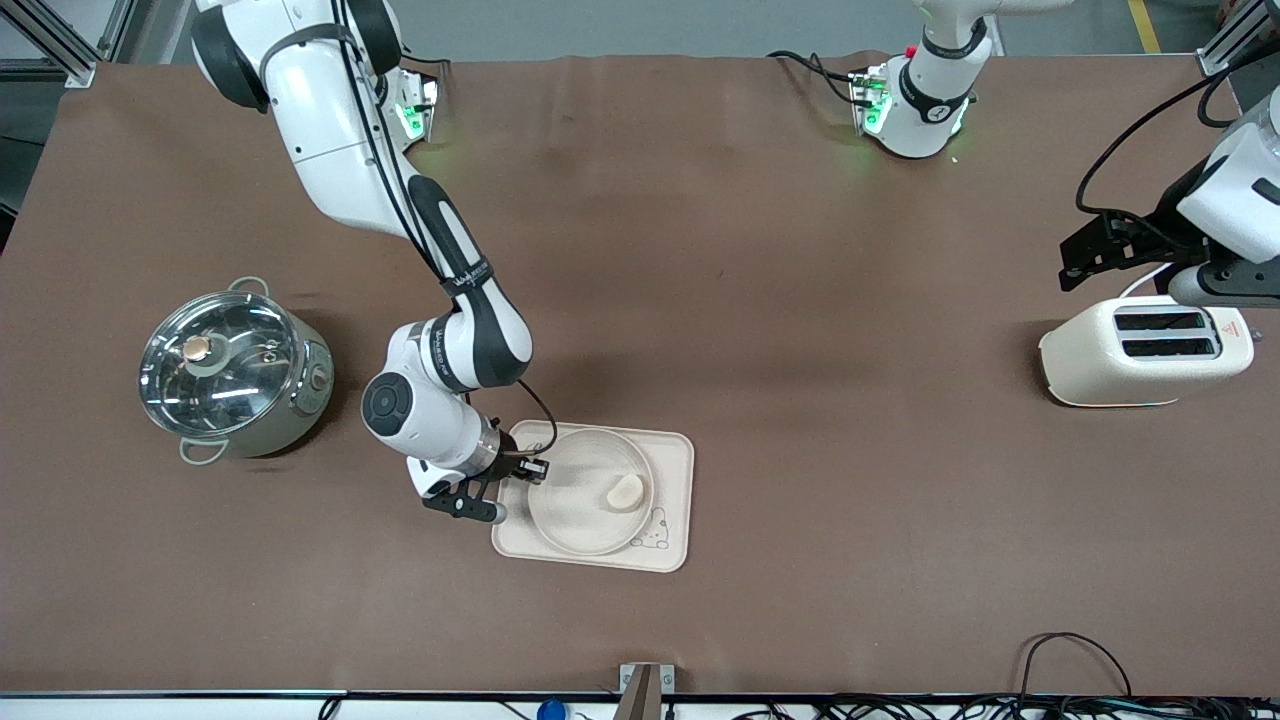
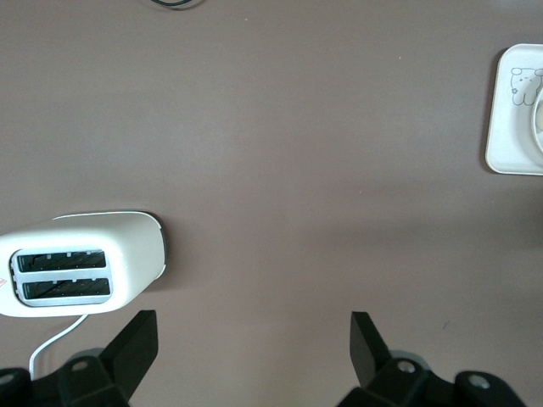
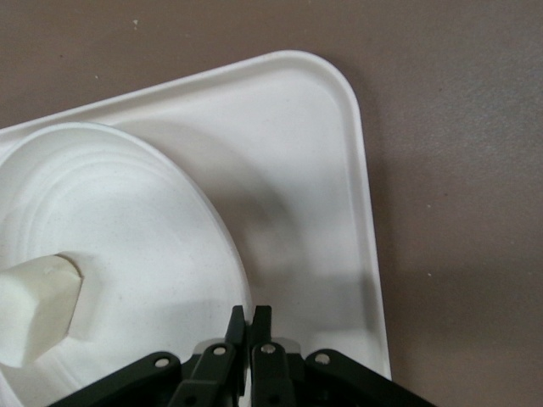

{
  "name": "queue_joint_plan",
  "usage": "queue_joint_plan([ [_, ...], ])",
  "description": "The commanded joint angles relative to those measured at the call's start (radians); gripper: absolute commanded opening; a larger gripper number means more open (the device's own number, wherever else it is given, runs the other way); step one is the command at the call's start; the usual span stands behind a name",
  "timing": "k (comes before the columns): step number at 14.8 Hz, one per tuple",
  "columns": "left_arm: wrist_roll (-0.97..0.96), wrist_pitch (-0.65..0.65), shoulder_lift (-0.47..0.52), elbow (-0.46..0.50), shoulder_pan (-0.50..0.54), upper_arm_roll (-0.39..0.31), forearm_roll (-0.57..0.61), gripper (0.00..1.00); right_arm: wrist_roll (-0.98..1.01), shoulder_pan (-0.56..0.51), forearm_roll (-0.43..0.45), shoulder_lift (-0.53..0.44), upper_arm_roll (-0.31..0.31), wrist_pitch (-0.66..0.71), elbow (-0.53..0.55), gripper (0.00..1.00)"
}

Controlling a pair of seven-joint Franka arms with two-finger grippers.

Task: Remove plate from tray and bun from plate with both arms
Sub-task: 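Lift the plate with the bun off the tray with the right gripper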

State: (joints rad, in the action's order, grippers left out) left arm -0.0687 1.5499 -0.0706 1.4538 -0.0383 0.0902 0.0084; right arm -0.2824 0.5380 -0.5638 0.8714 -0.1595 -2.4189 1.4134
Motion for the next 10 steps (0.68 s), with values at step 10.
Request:
queue_joint_plan([
  [10,0.007,-0.001,0.009,-0.004,0.005,0.003,-0.005,1.00,0.034,0.086,-0.018,-0.400,0.006,0.055,0.401,0.00],
])
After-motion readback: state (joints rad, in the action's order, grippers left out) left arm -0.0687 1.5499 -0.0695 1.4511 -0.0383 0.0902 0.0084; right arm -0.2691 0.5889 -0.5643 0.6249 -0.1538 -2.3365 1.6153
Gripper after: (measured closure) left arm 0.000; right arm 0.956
